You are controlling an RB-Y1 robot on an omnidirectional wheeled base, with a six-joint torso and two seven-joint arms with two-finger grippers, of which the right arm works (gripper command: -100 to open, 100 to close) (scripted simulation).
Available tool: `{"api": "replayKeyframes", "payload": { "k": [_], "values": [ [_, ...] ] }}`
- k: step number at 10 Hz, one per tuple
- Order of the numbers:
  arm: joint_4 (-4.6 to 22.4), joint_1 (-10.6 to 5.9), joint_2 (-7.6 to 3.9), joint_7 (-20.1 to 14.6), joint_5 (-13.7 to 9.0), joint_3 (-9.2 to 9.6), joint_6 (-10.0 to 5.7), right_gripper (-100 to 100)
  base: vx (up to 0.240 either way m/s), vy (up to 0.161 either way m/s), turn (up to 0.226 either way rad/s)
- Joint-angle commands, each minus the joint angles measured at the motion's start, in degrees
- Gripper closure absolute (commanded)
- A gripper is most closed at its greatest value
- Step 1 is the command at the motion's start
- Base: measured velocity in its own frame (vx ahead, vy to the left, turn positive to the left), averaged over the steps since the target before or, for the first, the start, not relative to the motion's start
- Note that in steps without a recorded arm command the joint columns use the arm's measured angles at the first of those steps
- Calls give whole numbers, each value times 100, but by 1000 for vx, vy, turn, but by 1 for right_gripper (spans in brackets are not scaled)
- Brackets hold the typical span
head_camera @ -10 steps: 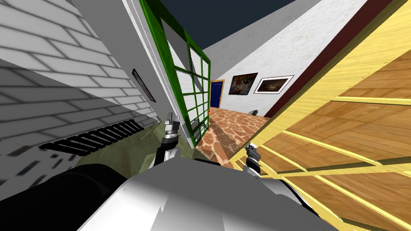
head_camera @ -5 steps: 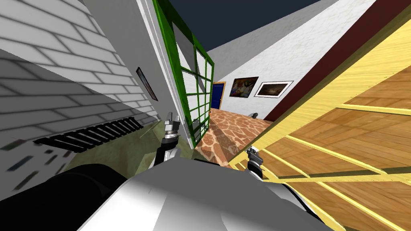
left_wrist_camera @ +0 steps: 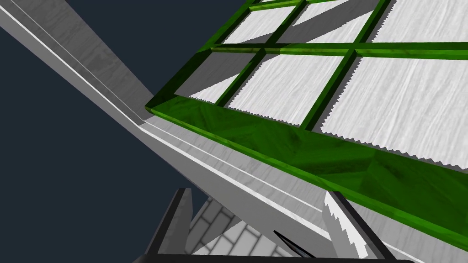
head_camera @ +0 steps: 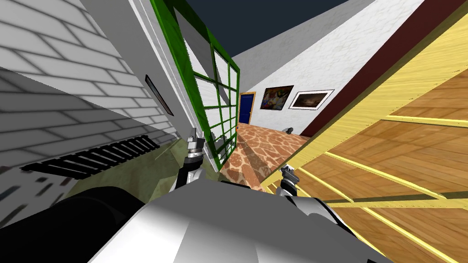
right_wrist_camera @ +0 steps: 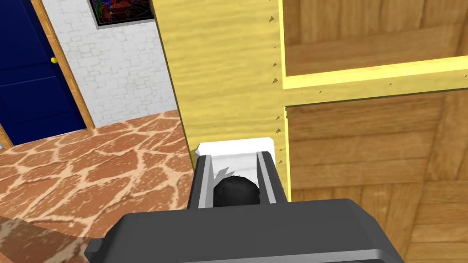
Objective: Push the door open
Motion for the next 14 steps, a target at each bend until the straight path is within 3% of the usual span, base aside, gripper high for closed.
{"api": "replayKeyframes", "payload": {
  "k": [1, 2, 3, 4, 5, 6, 7, 8, 9, 11, 14],
  "values": [
    [-286, 286, -9, 286, -78, -80, -267, 100, 21, -17, 42],
    [-362, 412, -9, 336, -78, -80, -267, 100, 10, 6, 33],
    [-581, 412, -9, 336, -78, -80, -267, 100, -23, 31, -57],
    [-362, 412, -9, 336, -78, -80, -267, 100, -22, 27, 20],
    [-466, 384, -23, 338, -106, -75, -304, -100, -51, 174, -17],
    [-809, 384, -23, 338, -106, -75, -304, -100, -70, 205, -62],
    [-1301, 538, -23, 413, -106, -75, -318, -100, -58, 95, -25],
    [-634, 384, -23, 338, -106, -75, -304, -100, -23, 16, 21],
    [-451, 393, -25, 348, -117, -78, -324, -100, -10, 14, -7],
    [-451, 393, -25, 348, -117, -78, -324, -100, -2, 12, -6],
    [-319, 446, -38, 408, -178, -98, -445, -100, -69, 153, -38]
  ]
}}
